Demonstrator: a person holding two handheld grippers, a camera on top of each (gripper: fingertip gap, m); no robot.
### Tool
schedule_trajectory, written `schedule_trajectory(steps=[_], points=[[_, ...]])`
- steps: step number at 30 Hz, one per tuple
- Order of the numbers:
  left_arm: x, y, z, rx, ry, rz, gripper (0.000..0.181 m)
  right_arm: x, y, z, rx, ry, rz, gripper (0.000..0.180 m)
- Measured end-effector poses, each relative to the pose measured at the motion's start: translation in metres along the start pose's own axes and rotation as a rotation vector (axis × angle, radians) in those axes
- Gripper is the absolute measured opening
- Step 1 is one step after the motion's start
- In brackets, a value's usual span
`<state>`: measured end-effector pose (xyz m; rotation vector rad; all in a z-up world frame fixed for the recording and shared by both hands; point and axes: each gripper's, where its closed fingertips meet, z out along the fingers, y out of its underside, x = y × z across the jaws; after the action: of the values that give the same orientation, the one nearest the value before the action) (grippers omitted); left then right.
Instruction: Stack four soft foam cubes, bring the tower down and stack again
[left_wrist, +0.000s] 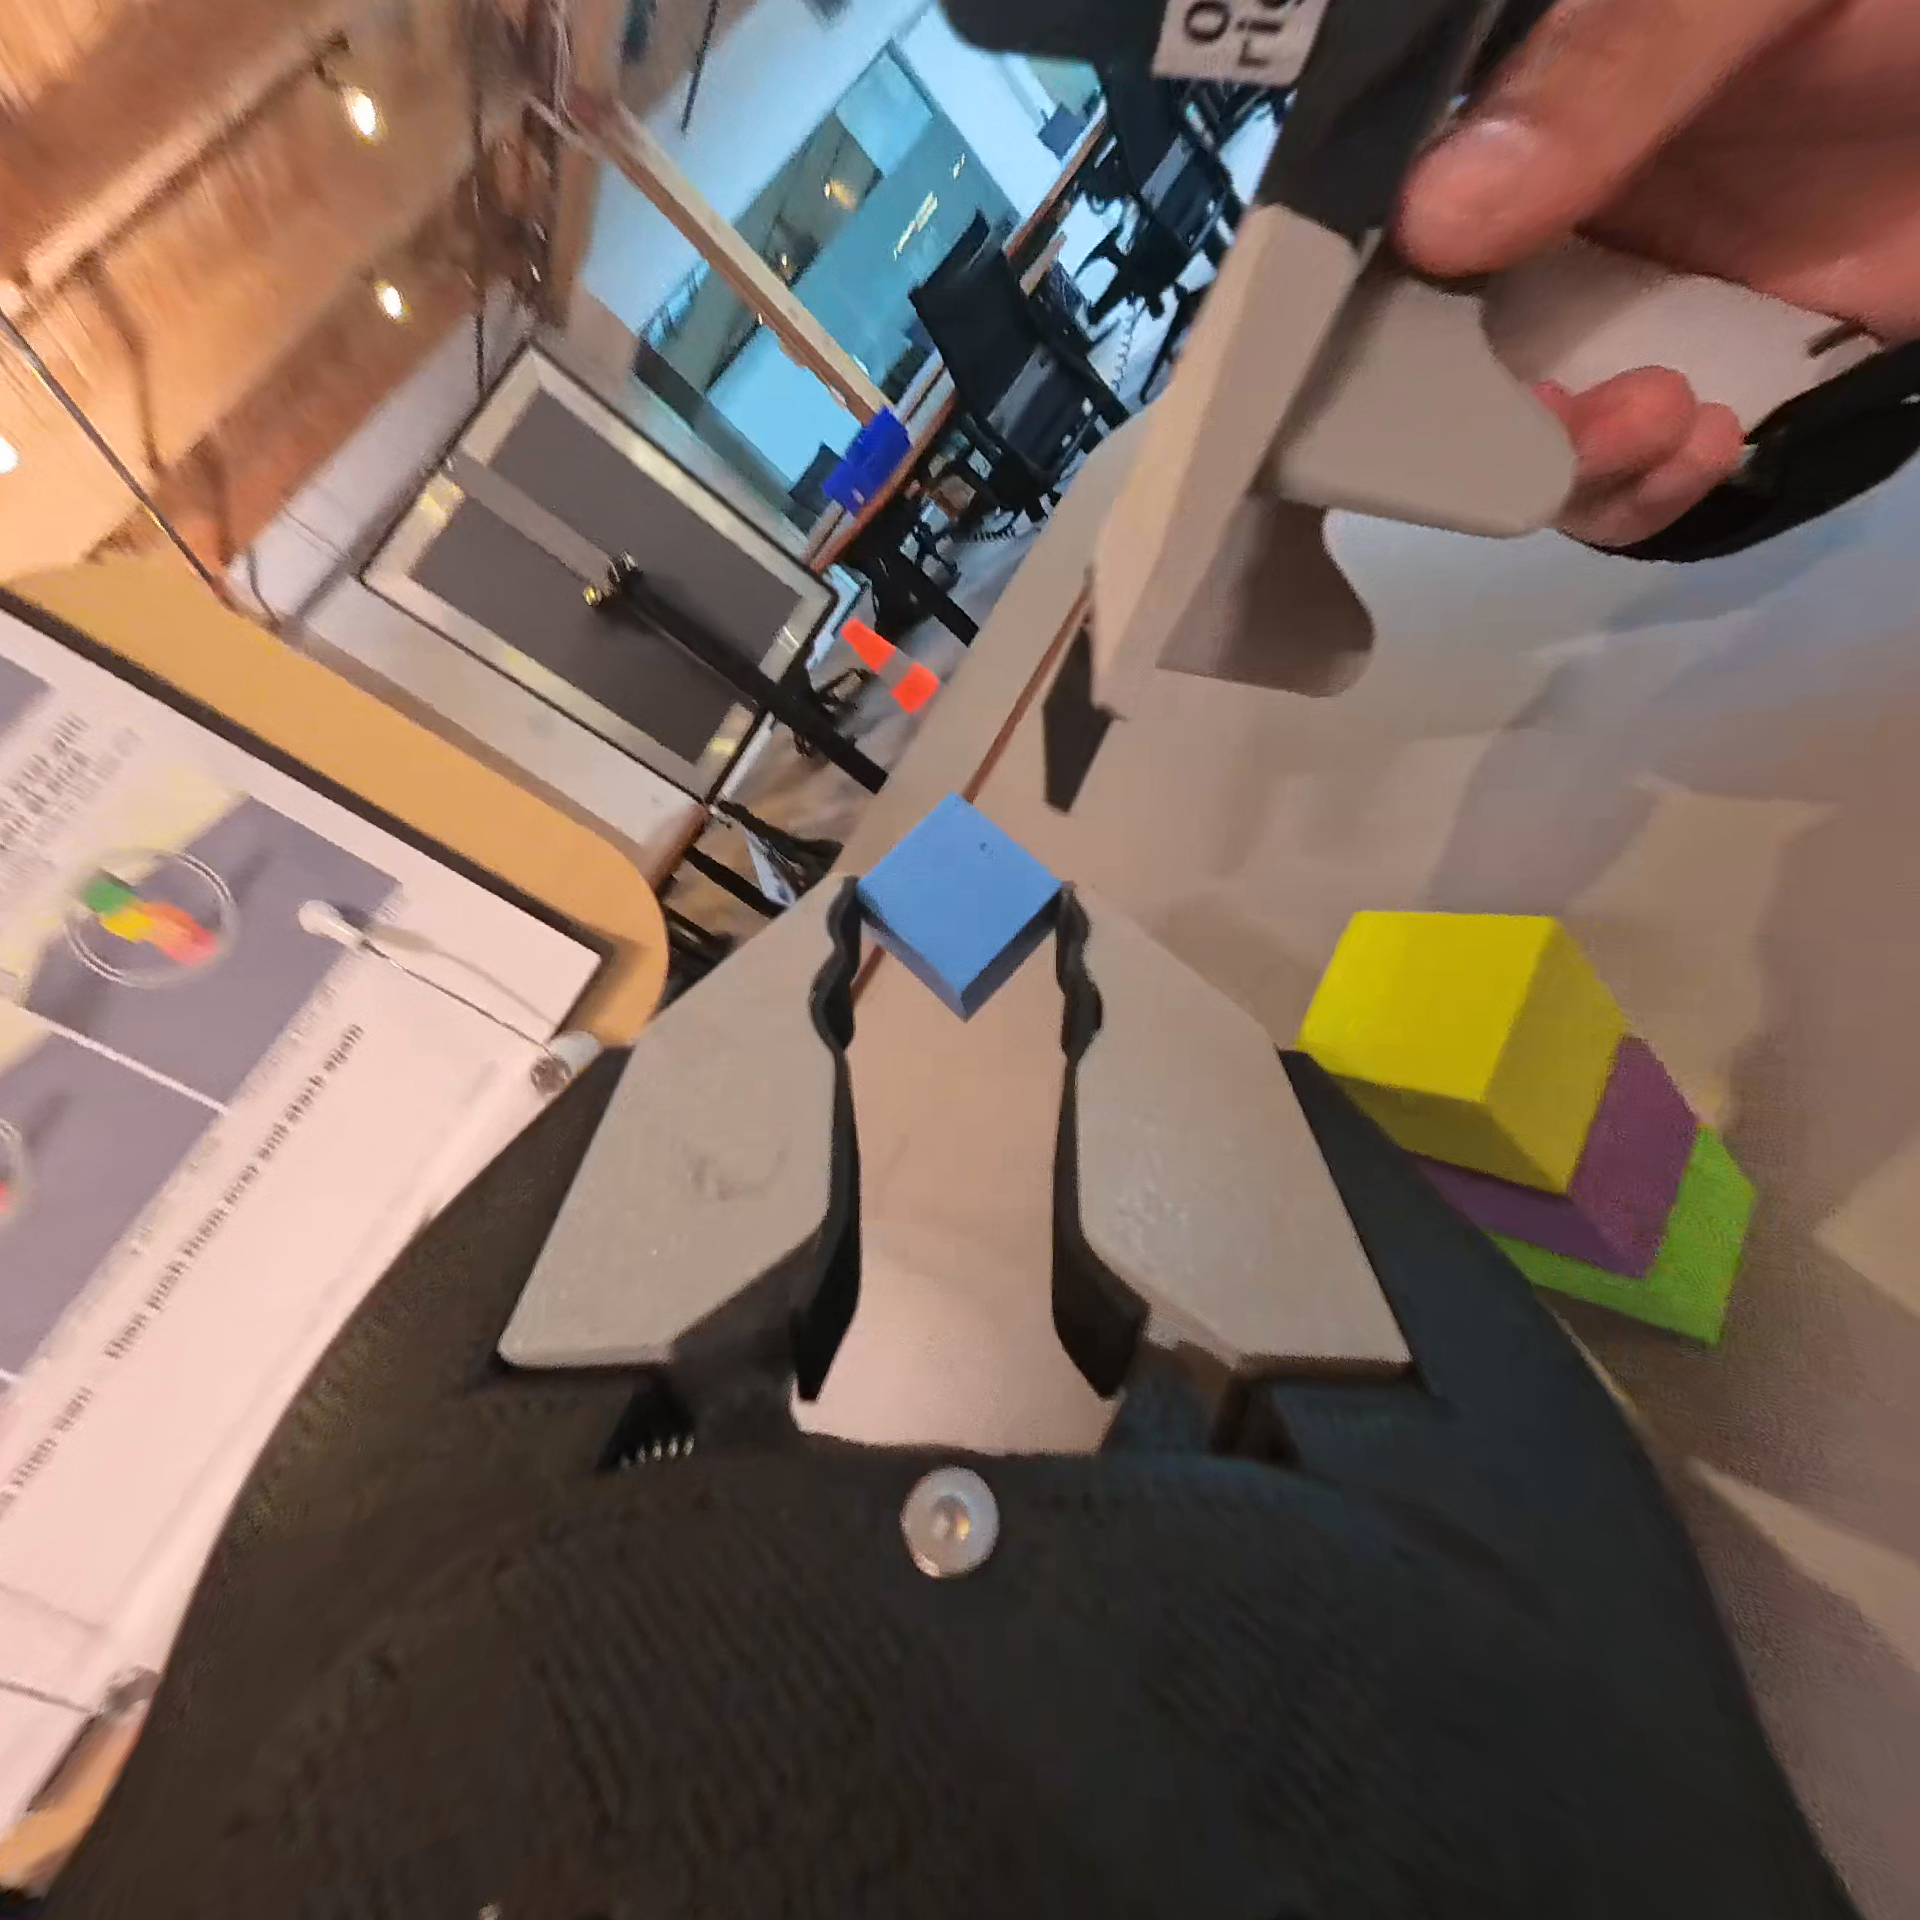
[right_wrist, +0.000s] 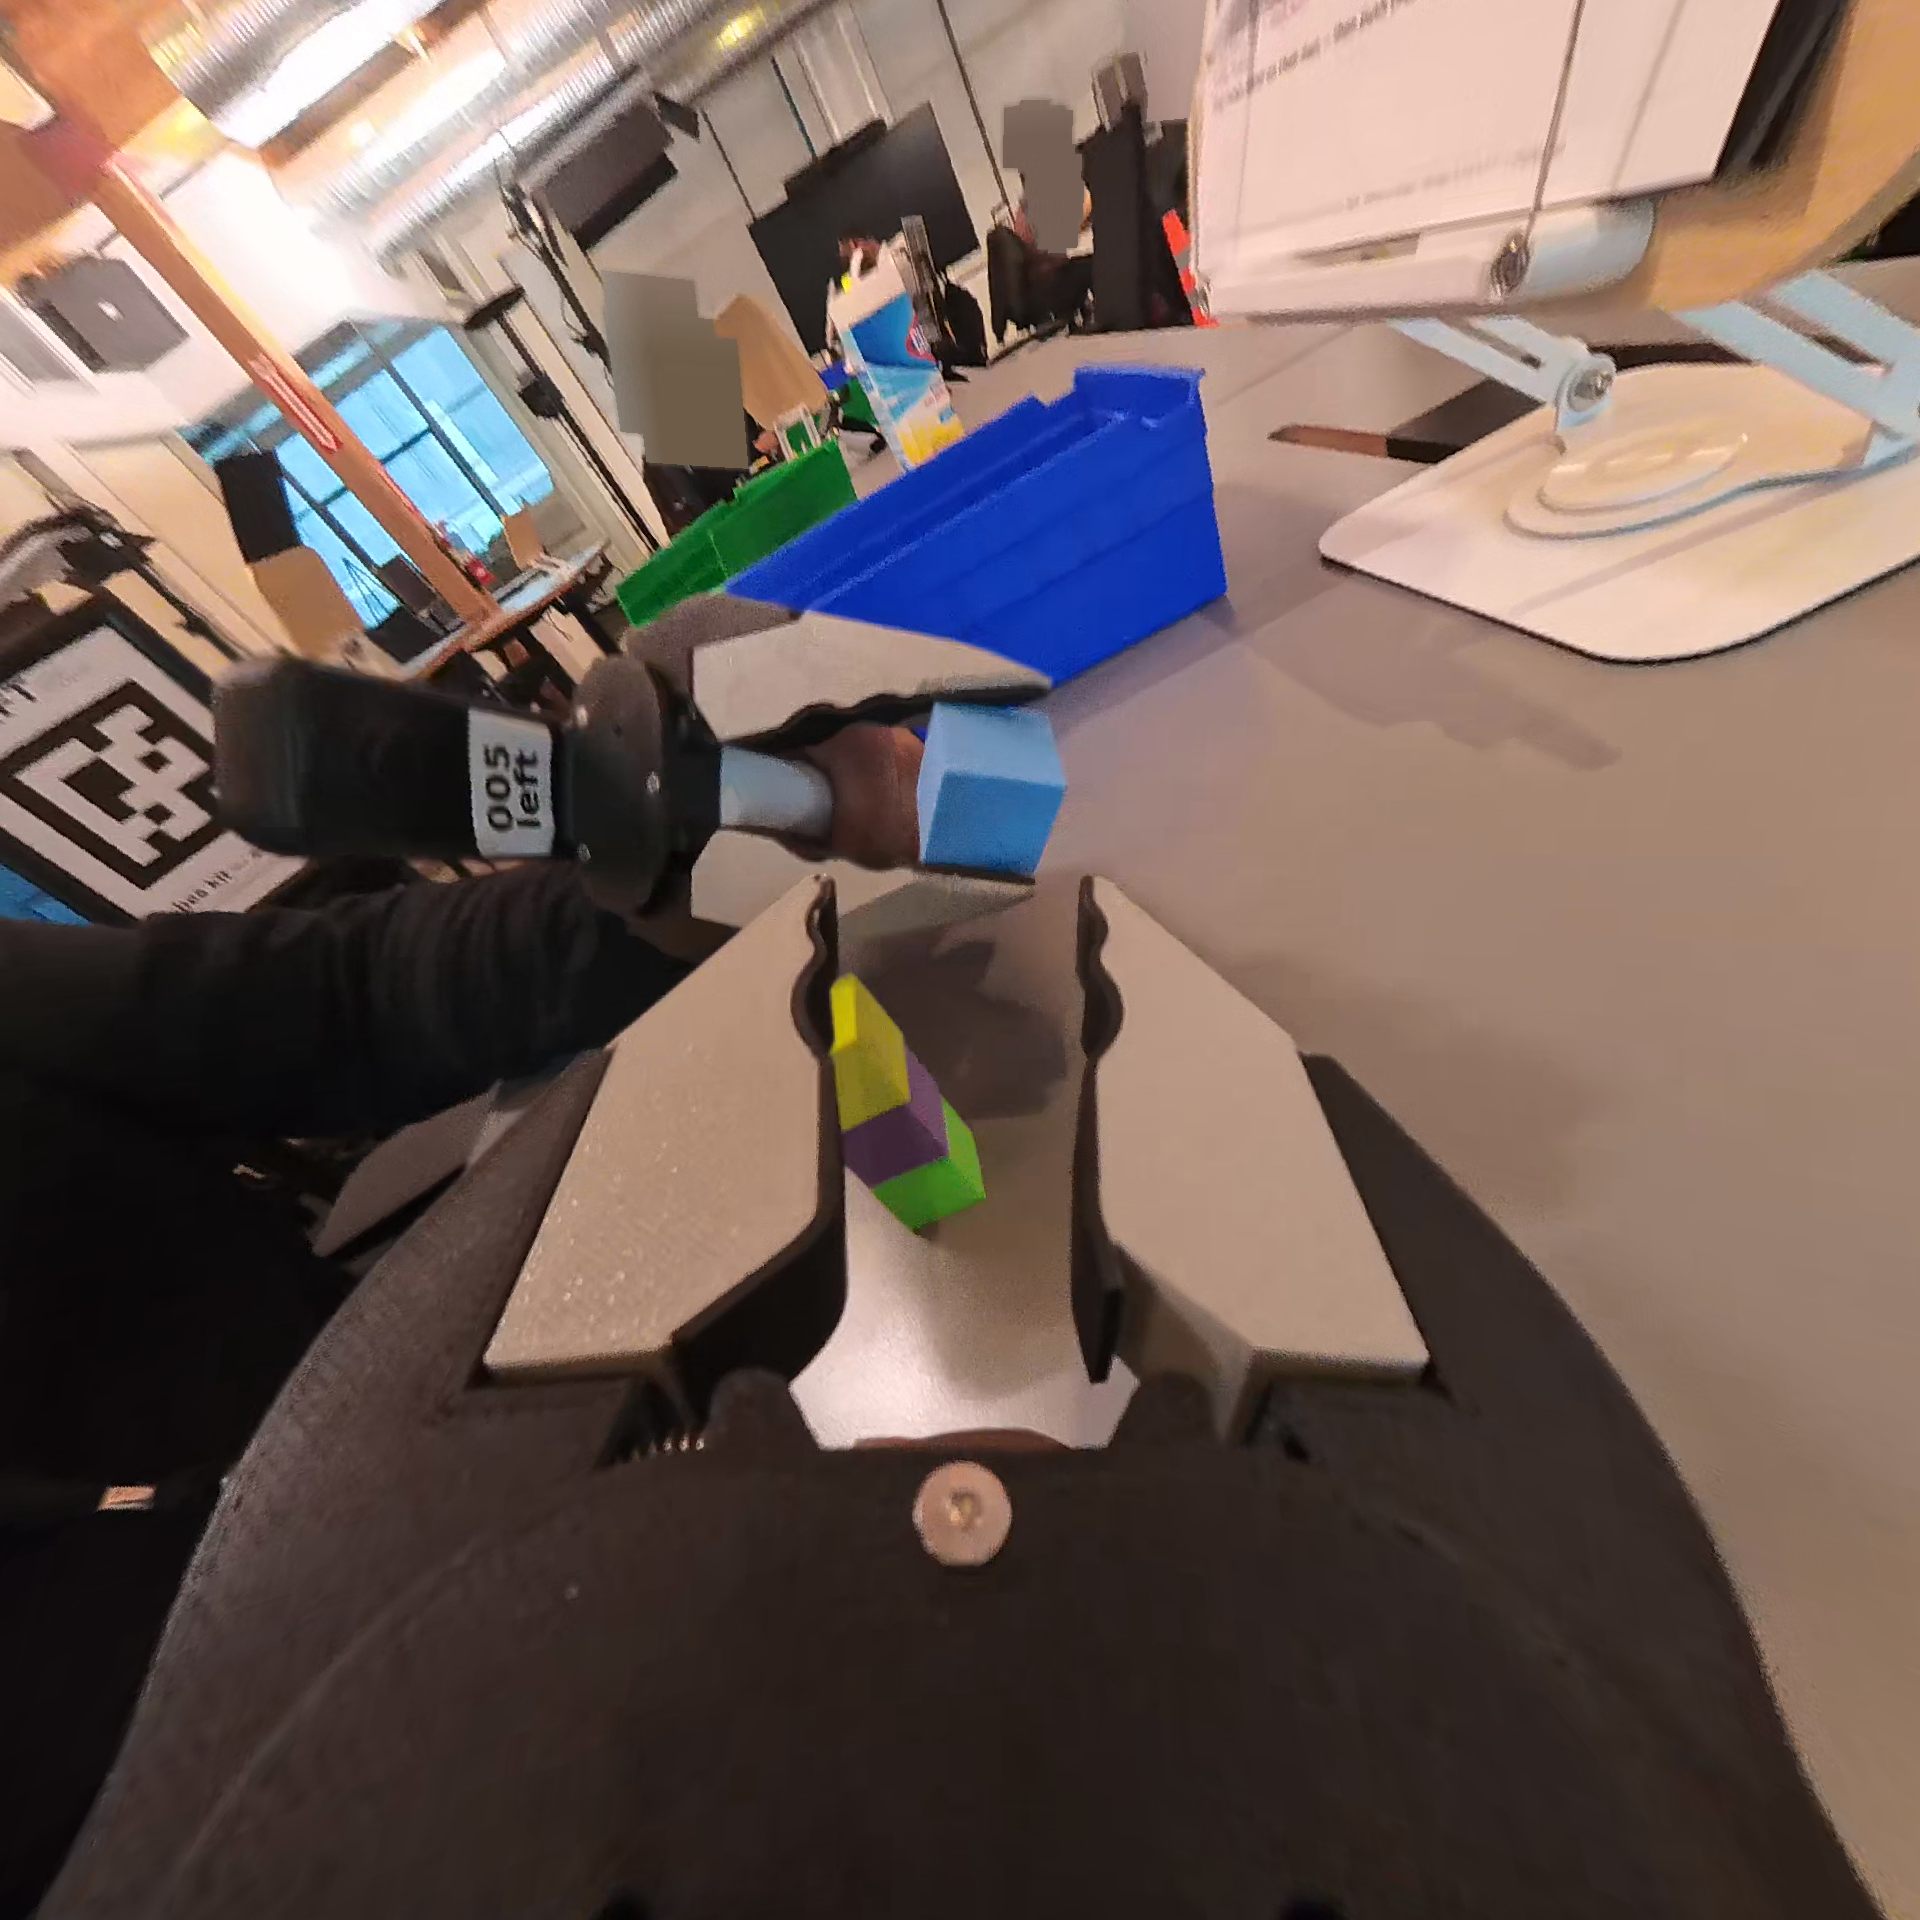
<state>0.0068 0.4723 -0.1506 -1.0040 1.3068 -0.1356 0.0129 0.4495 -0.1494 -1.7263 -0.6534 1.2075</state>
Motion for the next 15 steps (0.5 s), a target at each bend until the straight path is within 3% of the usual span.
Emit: schedule_trajectory(steps=[10, 15], points=[[0.006, -0.021, -0.005, 0.032, -0.034, 0.115, 0.036, -0.012, -0.007, 0.008, 0.024, 0.001, -0.047, 0.041], [0.004, -0.027, -0.007, 0.037, -0.041, 0.104, 0.036, -0.016, -0.011, 0.009, 0.041, 0.009, -0.066, 0.025]])
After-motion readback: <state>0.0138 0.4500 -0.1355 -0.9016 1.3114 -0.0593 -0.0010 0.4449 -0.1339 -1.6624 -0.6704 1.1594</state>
